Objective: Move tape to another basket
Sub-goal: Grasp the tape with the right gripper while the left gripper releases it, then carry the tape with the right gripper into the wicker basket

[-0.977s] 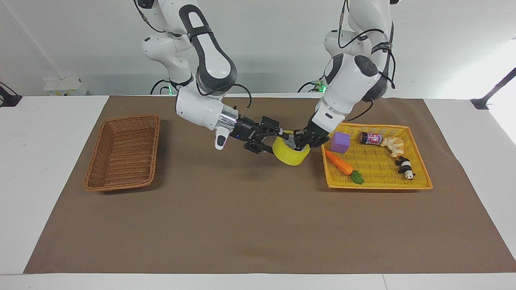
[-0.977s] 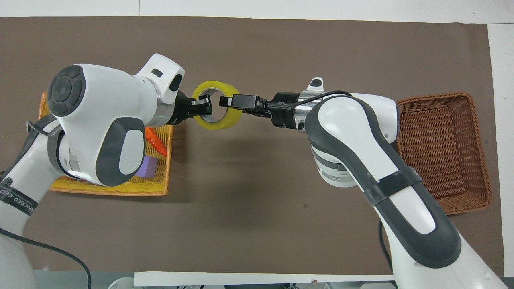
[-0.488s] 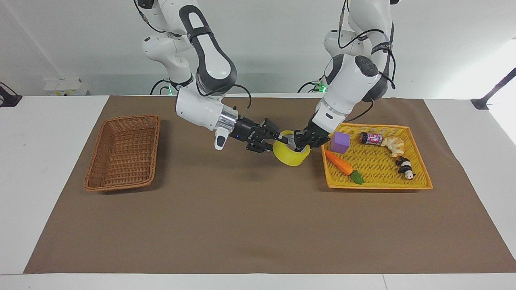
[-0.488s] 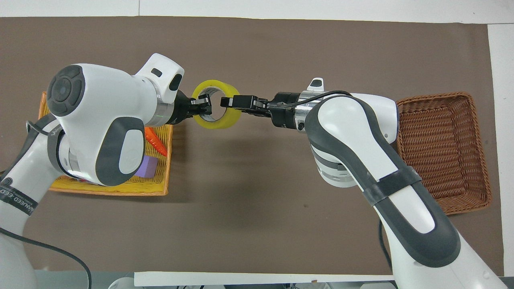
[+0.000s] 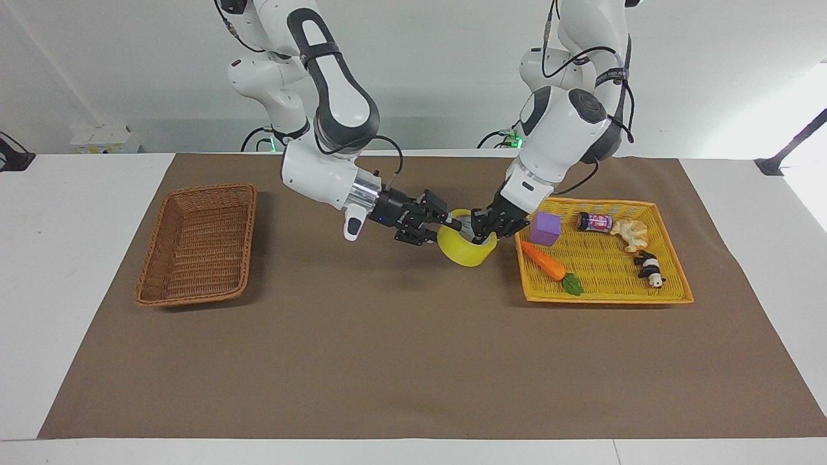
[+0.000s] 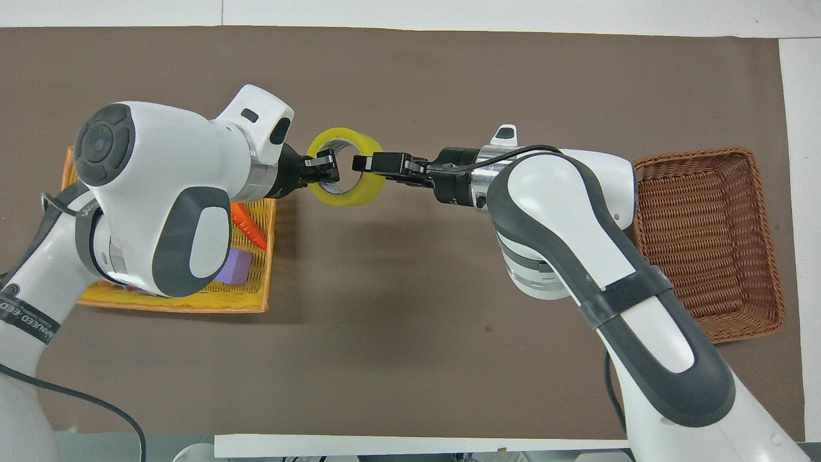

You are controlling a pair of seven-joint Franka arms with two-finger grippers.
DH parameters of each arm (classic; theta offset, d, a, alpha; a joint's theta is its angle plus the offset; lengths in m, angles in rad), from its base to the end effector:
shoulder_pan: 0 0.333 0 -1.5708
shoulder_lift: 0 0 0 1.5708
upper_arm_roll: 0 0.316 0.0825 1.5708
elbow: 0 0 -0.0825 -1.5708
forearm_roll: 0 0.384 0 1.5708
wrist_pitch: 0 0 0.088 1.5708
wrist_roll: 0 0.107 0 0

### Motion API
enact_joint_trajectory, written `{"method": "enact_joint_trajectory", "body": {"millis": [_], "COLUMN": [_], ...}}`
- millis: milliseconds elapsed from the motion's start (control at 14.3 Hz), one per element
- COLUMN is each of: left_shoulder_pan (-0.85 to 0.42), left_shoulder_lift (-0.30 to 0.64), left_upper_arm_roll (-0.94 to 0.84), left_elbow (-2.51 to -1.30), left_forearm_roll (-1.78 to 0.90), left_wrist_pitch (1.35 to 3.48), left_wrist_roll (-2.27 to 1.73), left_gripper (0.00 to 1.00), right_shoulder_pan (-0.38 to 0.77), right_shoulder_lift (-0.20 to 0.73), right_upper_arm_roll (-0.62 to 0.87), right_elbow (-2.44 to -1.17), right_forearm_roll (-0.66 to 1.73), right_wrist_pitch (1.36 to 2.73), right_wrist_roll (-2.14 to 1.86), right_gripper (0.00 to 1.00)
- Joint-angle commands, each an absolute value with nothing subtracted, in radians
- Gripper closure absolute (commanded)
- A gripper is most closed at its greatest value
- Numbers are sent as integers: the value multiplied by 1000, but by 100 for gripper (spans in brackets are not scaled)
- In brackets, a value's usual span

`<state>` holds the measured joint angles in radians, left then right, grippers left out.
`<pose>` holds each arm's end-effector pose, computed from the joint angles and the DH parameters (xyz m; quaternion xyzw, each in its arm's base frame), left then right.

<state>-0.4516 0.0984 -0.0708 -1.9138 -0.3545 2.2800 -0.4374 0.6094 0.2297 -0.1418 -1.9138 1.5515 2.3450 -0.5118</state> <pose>0.5245 -0.3102 0.4716 0.9782 0.0550 0.0465 0.1948 0.5580 0.3039 0.4092 -0.8391 0.0441 -0.0905 0.5346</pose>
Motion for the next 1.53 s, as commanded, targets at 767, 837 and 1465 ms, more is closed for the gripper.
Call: {"method": "enact_joint_trajectory", "body": {"millis": [767,837,1465], "left_shoulder_pan": [-146,-126,40], "left_shoulder_lift": [-1,-3,-21], "left_upper_arm_roll": [-60,-60,-60], "left_elbow": [-1657,-1658,-1697], "left_forearm_roll": [-94,-91,-87], "left_wrist_pitch": [1680,1660,1646], "left_wrist_roll": [-113,-51,89], "left_gripper": [1,1,0], "right_shoulder_pan": [81,-20,-494], "right_shoulder_lift": [101,101,242], "right_upper_arm_roll": [-146,-146,-146], "right_elbow": [-2037,-2026,-1913], "right_forearm_roll": [1246,1154,812], "right_wrist_pitch": [1808,1714,1331], "right_wrist_roll": [-508,-511,-719], "right_gripper": [100,100,100]}}
